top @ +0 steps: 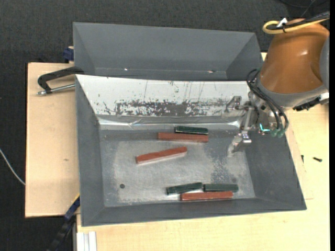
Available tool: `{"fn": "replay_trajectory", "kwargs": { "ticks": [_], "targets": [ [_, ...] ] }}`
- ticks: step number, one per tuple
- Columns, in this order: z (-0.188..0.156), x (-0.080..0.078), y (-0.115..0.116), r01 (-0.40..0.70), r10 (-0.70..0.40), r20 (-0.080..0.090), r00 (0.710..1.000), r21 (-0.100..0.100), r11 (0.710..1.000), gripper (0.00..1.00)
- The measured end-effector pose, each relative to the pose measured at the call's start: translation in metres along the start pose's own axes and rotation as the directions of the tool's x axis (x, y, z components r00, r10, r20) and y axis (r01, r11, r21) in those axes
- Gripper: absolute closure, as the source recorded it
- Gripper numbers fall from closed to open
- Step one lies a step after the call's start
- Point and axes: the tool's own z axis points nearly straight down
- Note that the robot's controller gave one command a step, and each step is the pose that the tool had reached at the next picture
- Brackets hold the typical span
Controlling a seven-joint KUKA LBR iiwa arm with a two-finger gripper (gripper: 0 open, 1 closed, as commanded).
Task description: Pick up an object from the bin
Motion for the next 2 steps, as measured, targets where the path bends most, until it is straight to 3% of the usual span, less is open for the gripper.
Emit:
{"fn": "replay_trajectory", "kwargs": {
  "ticks": [1, 2],
  "targets": [
    [-0.005, -0.002, 0.000, 0.001, -0.001, 0.009, 1.000, 0.001, 1.000, 0.00],
    [0.044, -0.013, 0.008, -0.006, 0.006, 0.016, 1.000, 0.002, 1.000, 0.00]
  ]
}}
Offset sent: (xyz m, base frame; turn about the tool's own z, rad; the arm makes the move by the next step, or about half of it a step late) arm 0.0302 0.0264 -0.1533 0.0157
